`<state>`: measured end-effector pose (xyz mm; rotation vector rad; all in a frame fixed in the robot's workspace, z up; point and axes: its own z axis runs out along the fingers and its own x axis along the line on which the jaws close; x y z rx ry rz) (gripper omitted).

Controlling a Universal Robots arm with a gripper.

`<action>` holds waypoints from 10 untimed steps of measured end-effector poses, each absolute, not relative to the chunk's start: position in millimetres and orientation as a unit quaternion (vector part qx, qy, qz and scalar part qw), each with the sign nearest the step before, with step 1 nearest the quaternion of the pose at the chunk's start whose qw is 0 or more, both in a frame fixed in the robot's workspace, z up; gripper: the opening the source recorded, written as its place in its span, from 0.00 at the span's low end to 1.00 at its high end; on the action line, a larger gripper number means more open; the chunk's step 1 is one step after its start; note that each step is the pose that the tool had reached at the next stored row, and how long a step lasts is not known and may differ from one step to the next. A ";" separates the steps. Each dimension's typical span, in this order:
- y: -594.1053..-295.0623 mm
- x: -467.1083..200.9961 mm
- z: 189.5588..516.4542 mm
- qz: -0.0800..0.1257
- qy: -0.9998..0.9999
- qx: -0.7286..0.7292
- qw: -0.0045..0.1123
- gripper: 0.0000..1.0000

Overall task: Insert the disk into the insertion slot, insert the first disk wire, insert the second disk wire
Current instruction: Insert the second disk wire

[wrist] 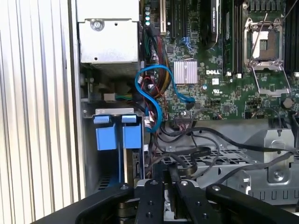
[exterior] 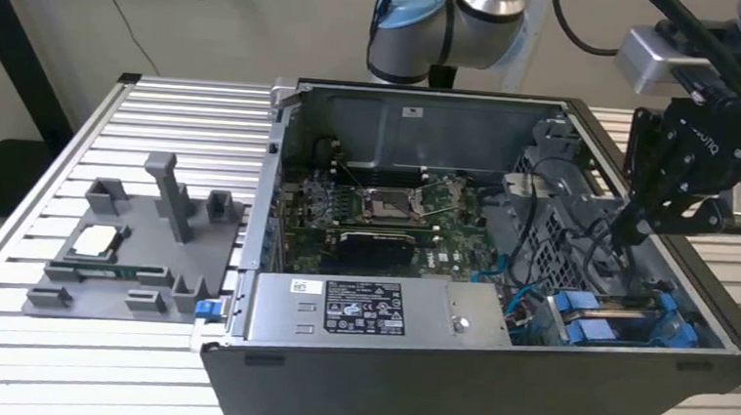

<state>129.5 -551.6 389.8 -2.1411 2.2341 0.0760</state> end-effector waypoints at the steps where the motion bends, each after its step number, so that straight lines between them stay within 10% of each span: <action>1: -552.0 129.6 389.9 0.025 0.721 -0.692 0.023 0.16; 10: -570.1 124.8 385.2 0.024 0.721 -0.691 0.042 0.16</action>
